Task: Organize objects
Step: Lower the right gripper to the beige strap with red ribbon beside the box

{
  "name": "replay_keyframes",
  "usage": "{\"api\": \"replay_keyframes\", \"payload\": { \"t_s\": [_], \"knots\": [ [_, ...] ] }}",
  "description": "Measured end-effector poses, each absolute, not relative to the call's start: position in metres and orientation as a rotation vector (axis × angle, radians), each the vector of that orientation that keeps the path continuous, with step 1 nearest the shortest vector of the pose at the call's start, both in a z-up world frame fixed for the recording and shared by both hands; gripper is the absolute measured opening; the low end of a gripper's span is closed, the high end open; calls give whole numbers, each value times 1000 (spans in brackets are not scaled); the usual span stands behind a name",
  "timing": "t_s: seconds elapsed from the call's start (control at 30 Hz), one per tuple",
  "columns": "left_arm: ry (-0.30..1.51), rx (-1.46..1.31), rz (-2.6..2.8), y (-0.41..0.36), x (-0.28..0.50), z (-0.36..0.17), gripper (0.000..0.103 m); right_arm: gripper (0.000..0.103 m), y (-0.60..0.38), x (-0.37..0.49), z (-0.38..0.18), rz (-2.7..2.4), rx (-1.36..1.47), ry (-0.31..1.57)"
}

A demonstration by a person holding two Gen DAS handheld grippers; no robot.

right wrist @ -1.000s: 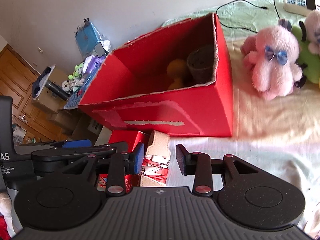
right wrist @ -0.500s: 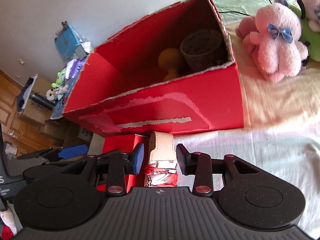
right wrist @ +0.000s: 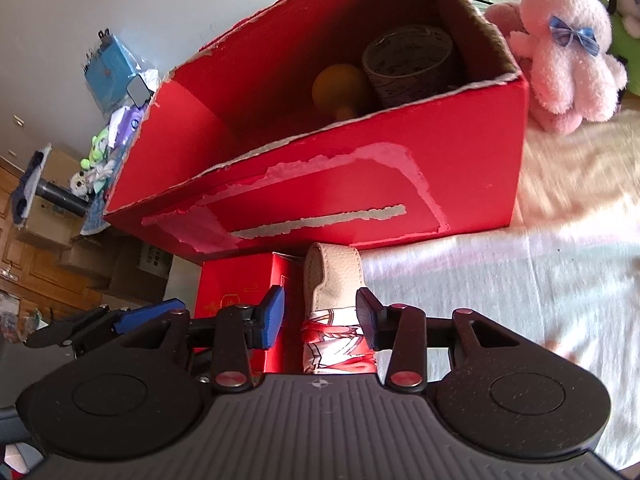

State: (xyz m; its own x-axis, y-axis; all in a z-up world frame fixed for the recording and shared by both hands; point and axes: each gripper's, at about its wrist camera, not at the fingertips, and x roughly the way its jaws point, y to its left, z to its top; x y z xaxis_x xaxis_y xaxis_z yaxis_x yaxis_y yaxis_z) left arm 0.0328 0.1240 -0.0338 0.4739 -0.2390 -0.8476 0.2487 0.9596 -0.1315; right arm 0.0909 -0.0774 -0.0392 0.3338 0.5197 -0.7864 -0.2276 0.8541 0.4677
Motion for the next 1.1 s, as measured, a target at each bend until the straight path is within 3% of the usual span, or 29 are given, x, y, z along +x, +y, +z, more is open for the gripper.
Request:
{"api": "replay_keyframes", "payload": {
  "t_s": [0.47,1.1],
  "knots": [
    [1077,16,-212,116,42,-45,92,44,-64,104,-44,513,253,1155],
    [1106,79,-180,95,48,-47,94,45,-87,102,-60,485,297,1192]
  ]
}}
